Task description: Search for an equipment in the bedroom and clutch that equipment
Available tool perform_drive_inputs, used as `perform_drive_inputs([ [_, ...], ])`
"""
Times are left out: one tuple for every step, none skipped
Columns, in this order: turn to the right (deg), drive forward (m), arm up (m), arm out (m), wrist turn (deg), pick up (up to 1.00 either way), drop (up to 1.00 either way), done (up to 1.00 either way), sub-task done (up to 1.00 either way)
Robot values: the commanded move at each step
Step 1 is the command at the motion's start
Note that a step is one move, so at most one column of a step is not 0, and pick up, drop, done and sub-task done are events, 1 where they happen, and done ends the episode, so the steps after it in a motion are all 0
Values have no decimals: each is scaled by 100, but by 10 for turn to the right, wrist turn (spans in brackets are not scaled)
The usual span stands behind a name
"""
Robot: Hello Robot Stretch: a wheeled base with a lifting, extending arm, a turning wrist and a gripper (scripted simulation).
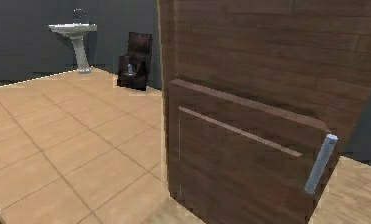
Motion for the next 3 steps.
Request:
perform_drive_inputs([
  [0,15,0,0,0,0,0,0,0],
  [-270,0,0,0,0,0,0,0,0],
  [0,55,0,0,0,0,0,0,0],
])
